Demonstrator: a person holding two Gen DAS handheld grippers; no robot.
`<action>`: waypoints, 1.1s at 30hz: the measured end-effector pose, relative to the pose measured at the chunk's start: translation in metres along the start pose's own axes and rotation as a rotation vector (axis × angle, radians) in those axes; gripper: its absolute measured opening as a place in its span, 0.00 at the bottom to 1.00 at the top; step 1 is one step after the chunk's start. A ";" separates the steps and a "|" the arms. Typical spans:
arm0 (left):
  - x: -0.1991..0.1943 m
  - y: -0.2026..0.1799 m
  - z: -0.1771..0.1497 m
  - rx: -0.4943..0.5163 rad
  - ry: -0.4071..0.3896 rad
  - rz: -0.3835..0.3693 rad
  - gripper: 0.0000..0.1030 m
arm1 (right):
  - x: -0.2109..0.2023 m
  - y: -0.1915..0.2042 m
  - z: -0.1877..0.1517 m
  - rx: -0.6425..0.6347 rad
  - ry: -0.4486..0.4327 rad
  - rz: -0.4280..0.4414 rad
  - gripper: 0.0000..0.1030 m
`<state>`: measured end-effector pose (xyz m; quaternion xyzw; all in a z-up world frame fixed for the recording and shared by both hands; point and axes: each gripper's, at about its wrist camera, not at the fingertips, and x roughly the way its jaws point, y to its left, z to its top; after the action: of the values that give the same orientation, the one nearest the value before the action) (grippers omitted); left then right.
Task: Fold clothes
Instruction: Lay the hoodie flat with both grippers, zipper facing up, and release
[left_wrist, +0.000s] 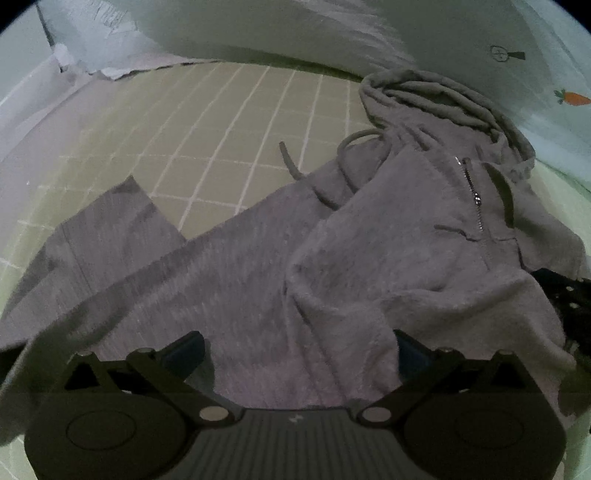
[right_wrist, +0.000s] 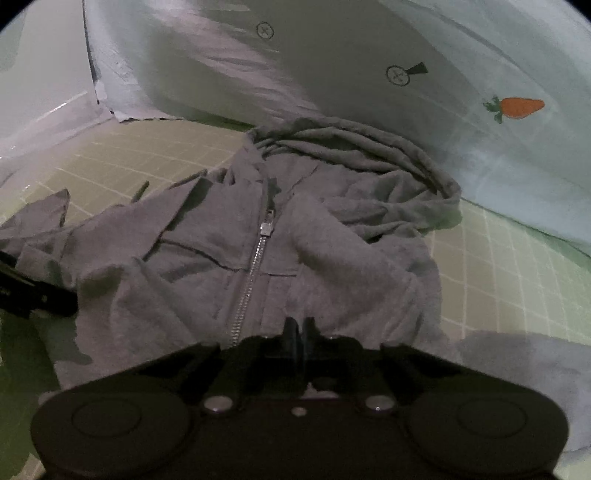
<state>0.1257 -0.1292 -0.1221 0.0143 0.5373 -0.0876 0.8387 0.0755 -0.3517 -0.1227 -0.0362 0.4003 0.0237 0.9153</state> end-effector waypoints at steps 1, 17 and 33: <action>0.001 0.000 -0.001 -0.006 0.002 -0.002 1.00 | -0.002 -0.001 0.001 -0.001 -0.003 0.005 0.02; -0.019 0.006 0.009 0.006 -0.045 -0.013 1.00 | -0.037 -0.131 0.021 0.495 -0.121 -0.359 0.22; -0.017 -0.053 0.030 0.355 -0.149 -0.006 0.69 | -0.045 -0.091 -0.038 0.515 0.007 -0.377 0.99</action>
<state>0.1372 -0.1823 -0.0907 0.1541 0.4499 -0.1843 0.8602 0.0240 -0.4461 -0.1111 0.1229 0.3825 -0.2487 0.8813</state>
